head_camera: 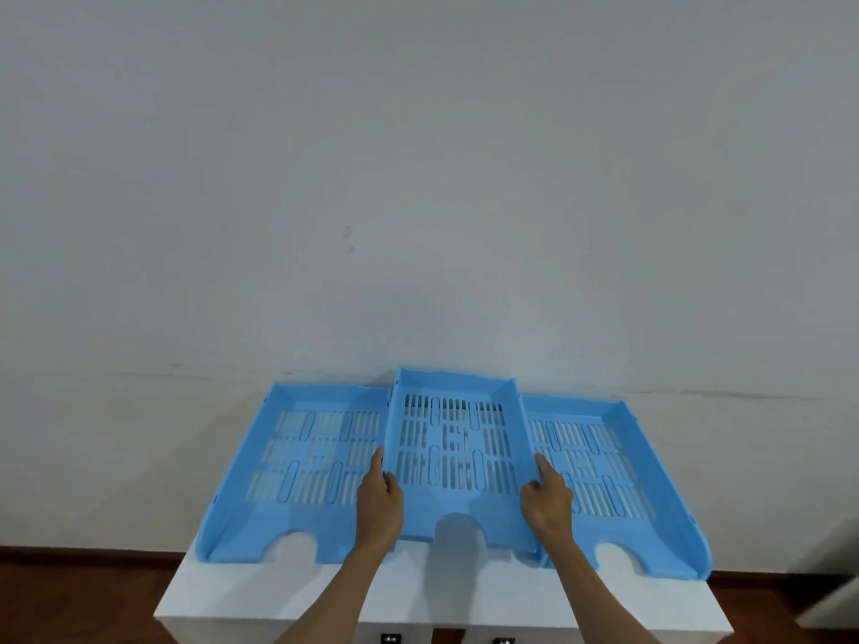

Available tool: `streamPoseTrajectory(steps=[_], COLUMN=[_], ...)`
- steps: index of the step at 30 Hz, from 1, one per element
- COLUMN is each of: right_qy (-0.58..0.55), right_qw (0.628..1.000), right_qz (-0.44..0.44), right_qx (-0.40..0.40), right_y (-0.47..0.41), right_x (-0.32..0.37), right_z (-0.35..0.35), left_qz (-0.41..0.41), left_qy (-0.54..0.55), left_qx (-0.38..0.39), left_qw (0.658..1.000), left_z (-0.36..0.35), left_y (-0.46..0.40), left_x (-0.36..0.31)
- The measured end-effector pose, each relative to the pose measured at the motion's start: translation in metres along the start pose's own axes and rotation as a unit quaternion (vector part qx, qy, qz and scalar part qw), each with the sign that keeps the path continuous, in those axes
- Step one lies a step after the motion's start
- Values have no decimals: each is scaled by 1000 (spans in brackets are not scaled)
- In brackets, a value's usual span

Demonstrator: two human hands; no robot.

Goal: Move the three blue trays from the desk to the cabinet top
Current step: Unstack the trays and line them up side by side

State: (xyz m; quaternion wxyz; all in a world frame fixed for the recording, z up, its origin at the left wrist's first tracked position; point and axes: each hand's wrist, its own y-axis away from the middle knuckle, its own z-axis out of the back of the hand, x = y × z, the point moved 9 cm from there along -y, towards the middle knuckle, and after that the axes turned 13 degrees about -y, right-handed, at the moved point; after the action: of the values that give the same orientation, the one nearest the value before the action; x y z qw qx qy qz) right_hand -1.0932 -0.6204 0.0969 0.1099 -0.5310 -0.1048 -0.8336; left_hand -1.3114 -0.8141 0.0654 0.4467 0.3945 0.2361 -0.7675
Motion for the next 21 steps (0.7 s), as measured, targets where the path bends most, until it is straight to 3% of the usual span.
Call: streamPoseTrajectory(steps=[10, 21], right_qy=[8, 16], right_qw=[999, 997], right_qz=[-2, 22], right_qx=[32, 76], right_y=[-9, 0], right_x=[-30, -56], right_z=[-9, -12], left_qz=[15, -37], left_qy=[-81, -124], left_qx=[20, 13], left_qw=[996, 992], left_z=[-14, -20], left_y=[16, 29], left_x=[19, 35])
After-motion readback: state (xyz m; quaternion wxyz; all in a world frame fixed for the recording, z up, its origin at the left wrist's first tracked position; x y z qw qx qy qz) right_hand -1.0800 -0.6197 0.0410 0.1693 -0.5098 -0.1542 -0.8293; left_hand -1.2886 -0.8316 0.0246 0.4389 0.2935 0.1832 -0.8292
